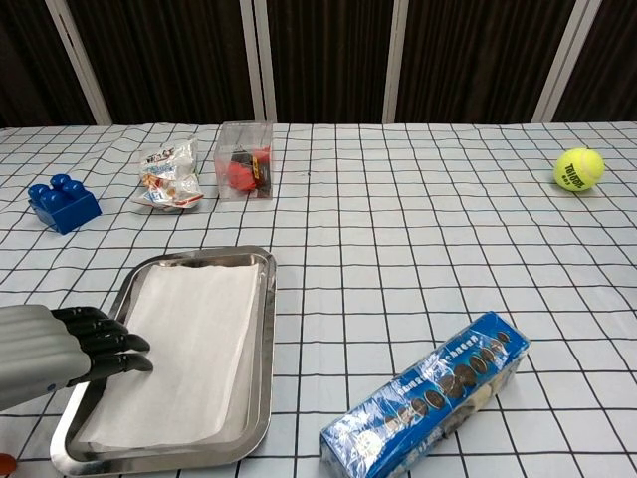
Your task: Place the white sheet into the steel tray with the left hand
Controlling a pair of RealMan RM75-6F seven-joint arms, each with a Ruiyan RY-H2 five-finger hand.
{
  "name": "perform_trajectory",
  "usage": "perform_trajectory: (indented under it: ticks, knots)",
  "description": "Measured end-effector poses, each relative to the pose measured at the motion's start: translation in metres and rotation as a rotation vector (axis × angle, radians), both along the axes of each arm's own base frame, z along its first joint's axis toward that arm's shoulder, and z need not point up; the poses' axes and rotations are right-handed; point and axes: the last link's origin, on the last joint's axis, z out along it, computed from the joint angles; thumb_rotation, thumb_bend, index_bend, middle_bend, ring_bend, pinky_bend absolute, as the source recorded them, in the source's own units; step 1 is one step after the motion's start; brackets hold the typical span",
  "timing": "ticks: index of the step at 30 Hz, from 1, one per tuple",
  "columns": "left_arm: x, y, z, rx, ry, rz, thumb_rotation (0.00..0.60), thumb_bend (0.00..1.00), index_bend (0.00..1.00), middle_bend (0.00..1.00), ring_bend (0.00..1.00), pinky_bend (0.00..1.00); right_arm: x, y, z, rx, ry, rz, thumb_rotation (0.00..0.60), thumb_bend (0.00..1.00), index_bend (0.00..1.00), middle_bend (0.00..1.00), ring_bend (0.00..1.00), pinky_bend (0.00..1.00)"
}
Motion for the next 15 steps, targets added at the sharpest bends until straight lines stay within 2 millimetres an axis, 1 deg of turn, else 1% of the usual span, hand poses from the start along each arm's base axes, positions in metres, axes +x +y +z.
perform_trajectory:
  ticks: [8, 15]
  knots:
    - [0.002, 0.001, 0.0, 0.012, -0.01, 0.0, 0.6, 0.24, 0.0, 0.0, 0.0, 0.0, 0.0, 0.0, 0.0, 0.0, -0.001, 0.001, 0.6, 0.31, 0.0, 0.0, 0.0, 0.0]
    - [0.009, -0.003, 0.011, 0.036, -0.061, 0.005, 0.6, 0.24, 0.0, 0.0, 0.0, 0.0, 0.0, 0.0, 0.0, -0.001, -0.001, 0.002, 0.6, 0.31, 0.0, 0.0, 0.0, 0.0]
